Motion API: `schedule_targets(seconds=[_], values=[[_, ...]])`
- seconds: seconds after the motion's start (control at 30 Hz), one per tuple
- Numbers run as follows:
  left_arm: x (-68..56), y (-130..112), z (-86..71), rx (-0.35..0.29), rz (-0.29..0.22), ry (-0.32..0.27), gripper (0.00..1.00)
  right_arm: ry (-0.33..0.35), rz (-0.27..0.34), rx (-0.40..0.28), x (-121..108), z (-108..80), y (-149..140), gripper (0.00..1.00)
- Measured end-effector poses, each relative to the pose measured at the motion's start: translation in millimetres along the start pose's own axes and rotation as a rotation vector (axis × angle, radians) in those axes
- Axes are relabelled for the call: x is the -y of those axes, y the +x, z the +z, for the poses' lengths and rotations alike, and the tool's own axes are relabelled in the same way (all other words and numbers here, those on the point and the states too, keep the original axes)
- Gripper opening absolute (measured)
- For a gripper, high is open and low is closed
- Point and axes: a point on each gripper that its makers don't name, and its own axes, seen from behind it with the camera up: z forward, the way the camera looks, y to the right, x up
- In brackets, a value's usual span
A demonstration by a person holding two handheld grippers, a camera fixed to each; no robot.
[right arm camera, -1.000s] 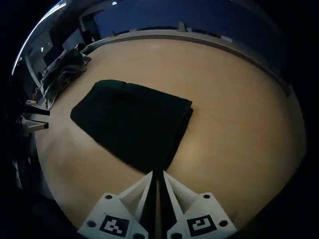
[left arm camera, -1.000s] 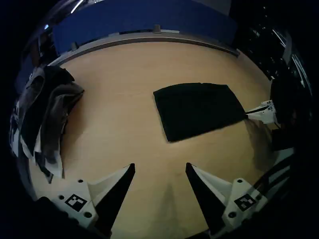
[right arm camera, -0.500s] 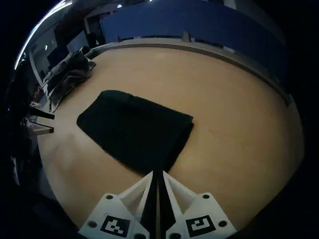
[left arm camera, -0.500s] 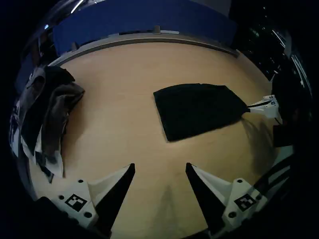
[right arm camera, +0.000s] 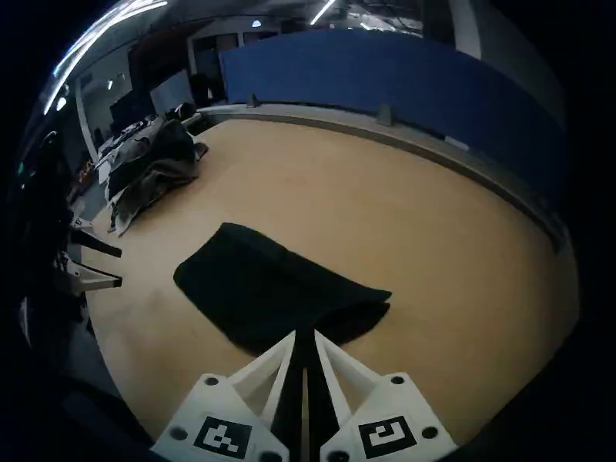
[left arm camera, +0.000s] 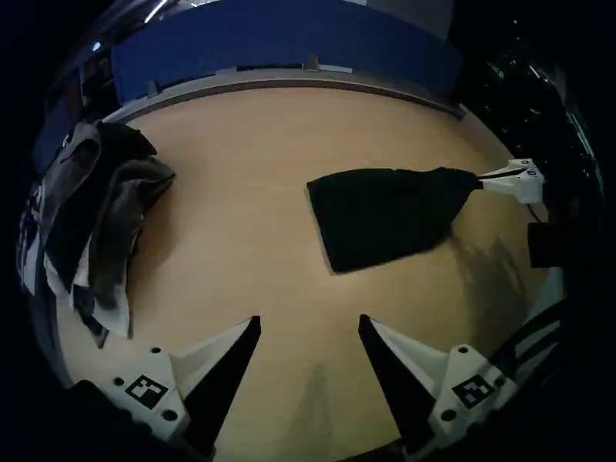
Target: Fold towel
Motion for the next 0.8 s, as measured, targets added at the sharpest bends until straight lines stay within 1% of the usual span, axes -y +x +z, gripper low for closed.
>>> schedule_targets(seconds=[0.2,0.53,0.63,0.8], values=[[5.6,-1,-5.5,-0.009,-0.02,-0.001,0.94,0.021,-0.044,-0.014,15,5.5,23,0.02],[15.1,-6,-11.2,-0.023,-0.048,0.002,0.94,0.058,-0.13,-0.016,40,17.3,55,0.02],[18.7,-8,-13.6,-0.027,-0.056,0.003,0.94,0.077,-0.163,-0.011,51,22.6,63,0.02],[25.4,-11,-17.8,-0.037,-0.081,0.007,0.94,0.121,-0.217,0.0,77,36.7,73,0.02]])
